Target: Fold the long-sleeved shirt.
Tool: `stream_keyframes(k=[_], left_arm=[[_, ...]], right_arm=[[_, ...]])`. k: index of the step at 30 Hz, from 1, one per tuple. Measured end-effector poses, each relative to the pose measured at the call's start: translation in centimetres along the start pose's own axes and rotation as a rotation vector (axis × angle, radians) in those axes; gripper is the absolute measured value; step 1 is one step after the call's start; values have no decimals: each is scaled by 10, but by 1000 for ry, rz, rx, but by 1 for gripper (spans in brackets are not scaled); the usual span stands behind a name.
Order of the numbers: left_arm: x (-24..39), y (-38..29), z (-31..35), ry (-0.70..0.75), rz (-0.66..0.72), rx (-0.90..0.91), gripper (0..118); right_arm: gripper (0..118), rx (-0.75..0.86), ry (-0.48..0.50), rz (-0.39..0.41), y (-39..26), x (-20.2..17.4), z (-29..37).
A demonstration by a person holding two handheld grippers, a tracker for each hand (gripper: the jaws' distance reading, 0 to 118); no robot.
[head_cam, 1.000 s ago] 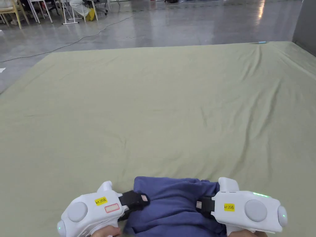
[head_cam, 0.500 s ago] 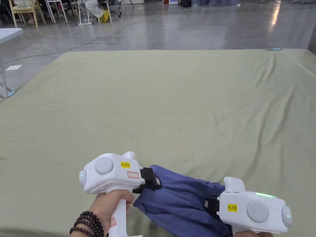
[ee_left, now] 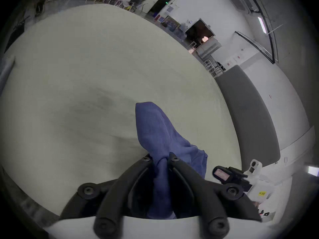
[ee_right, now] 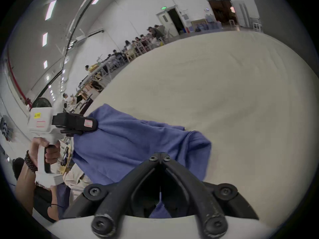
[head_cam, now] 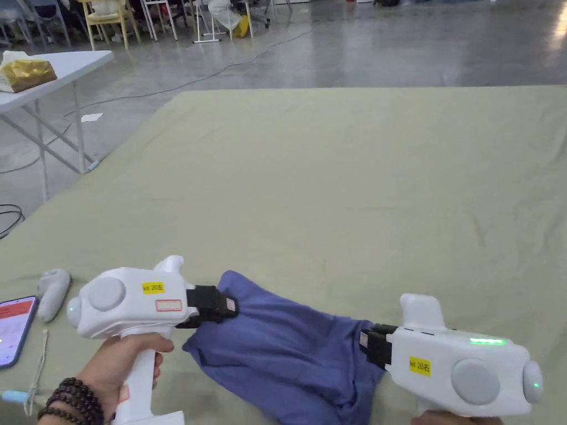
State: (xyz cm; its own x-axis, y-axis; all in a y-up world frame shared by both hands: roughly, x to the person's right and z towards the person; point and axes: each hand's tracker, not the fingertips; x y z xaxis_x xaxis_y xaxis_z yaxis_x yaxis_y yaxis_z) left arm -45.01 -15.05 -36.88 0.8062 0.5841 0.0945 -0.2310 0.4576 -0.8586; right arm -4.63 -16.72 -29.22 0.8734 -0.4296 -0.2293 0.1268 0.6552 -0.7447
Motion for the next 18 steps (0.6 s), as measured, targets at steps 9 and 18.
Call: stream_keyframes(k=[9,18], left_arm=[[-144,45,67,125,39,49,5],[-176,43,77,118,74,90,5]], right_arm=[[0,86,70,251,17,-123,-107],[0,122,83,436,22,-202,-194]])
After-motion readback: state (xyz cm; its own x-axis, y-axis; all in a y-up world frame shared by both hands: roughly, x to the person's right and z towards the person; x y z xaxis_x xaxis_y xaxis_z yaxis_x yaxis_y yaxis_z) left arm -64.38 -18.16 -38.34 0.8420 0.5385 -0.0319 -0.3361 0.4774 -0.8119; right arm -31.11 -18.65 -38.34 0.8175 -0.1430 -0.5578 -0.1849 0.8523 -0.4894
